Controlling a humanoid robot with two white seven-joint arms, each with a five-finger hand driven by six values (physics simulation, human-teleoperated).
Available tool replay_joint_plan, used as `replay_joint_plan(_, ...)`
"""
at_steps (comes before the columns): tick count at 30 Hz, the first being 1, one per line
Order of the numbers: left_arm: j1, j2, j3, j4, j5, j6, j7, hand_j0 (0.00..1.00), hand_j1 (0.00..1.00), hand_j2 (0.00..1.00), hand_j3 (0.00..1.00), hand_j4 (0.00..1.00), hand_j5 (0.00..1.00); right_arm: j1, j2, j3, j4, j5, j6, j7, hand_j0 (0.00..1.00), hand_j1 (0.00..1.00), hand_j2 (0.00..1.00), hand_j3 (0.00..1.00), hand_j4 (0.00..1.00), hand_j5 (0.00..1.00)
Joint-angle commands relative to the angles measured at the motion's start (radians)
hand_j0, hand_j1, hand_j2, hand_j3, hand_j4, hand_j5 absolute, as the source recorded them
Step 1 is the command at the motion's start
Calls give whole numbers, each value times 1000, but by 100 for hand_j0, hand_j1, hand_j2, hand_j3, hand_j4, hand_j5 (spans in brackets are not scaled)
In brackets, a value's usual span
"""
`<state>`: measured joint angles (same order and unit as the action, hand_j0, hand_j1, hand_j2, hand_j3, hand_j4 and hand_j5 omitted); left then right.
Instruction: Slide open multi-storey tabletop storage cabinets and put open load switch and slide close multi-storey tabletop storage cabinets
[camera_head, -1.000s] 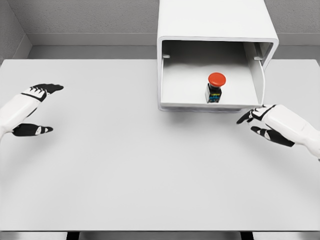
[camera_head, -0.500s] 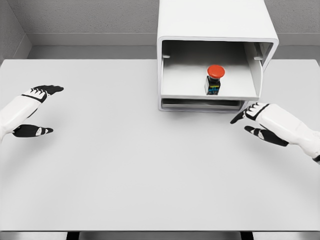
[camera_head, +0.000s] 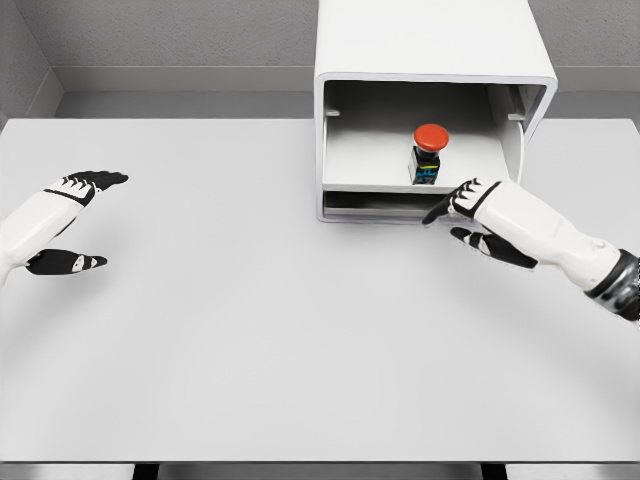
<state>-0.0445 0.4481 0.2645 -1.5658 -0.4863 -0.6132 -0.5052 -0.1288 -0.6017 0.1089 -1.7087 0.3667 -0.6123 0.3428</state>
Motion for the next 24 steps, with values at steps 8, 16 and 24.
replay_joint_plan(8,0,-6,-1,0,8,2,1,100,100,100,100,100,100,-83,22,69,141,9,1,1,60,60,60,60,60,60)
replay_joint_plan(16,2,-6,-7,-2,8,2,1,100,100,100,100,100,100,-104,25,61,175,-5,1,42,61,61,61,61,61,61)
replay_joint_plan(24,3,-8,-8,-3,-14,2,1,100,100,100,100,100,100,-9,-153,-47,190,-111,1,39,61,61,61,61,61,61)
